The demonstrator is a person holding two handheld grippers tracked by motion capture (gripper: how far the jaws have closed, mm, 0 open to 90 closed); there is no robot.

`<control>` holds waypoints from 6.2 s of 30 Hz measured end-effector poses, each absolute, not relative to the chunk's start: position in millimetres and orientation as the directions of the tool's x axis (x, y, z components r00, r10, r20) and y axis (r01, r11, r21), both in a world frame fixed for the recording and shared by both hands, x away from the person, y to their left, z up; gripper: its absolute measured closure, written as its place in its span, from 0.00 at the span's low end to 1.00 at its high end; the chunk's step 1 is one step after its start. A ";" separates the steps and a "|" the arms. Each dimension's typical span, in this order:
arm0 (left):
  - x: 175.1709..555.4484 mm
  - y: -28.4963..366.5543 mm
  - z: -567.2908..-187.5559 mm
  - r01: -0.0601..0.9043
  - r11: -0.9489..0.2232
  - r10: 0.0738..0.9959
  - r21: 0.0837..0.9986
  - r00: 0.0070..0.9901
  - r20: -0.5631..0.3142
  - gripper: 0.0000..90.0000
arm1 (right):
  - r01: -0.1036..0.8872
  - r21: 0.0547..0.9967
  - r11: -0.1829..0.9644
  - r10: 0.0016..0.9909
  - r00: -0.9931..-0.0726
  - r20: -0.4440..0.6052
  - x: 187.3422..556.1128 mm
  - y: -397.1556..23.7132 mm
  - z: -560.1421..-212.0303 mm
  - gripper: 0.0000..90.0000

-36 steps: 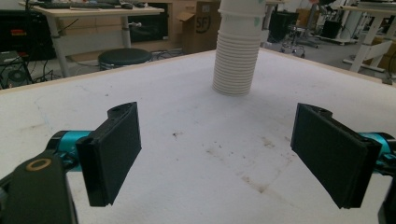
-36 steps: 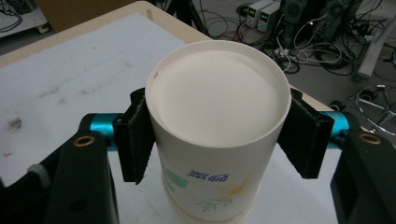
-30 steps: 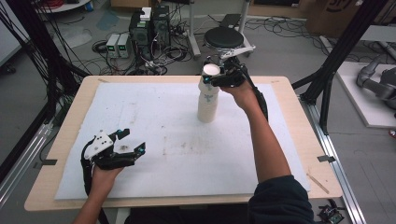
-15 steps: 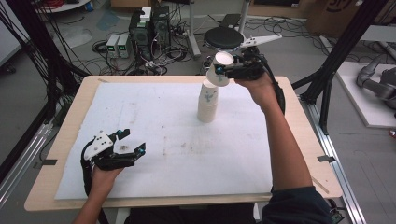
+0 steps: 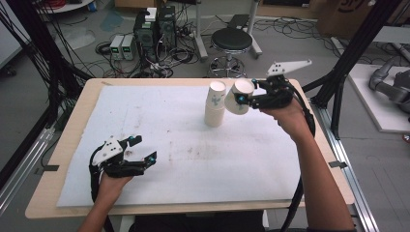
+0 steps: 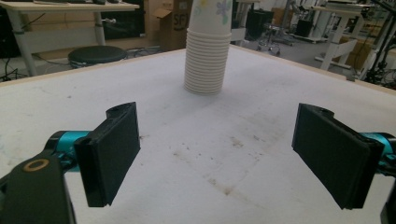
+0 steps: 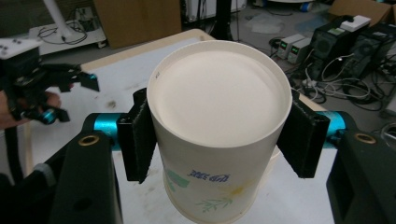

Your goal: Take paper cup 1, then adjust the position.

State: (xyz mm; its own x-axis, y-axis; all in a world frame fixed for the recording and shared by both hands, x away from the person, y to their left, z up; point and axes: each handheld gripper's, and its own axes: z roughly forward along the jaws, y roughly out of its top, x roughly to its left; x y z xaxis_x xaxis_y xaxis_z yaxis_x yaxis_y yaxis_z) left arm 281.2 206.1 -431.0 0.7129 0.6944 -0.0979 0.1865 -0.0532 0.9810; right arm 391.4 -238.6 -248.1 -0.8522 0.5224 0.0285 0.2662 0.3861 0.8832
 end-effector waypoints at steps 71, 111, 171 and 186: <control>278.3 152.0 -430.0 0.151 -0.162 0.515 0.975 0.856 -0.047 0.17 | 0.239 0.884 0.402 0.416 -0.907 0.056 318.0 -225.4 -359.9 0.38; 310.7 51.8 -419.2 0.114 -0.212 0.244 0.971 0.968 -0.061 0.20 | 0.207 0.882 0.424 0.301 -0.950 0.078 312.4 -199.0 -364.9 0.38; 316.1 67.8 -361.7 0.021 -0.683 0.099 0.730 0.993 0.064 0.38 | 0.116 0.816 0.567 0.189 -0.982 0.009 313.1 -182.4 -348.8 0.20; 312.6 63.5 -367.5 0.003 -0.711 0.049 0.703 0.998 0.045 0.38 | 0.057 0.737 0.673 0.101 -0.995 -0.015 314.9 -164.7 -347.0 0.27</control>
State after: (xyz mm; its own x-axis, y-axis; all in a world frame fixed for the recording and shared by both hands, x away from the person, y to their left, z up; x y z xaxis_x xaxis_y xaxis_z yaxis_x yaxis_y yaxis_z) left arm 312.6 63.5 -367.5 0.9978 0.0488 0.0453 0.0028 -0.7113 0.7029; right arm 314.9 -164.7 -347.0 -0.9948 0.1008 -0.0146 0.0574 0.6734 0.7371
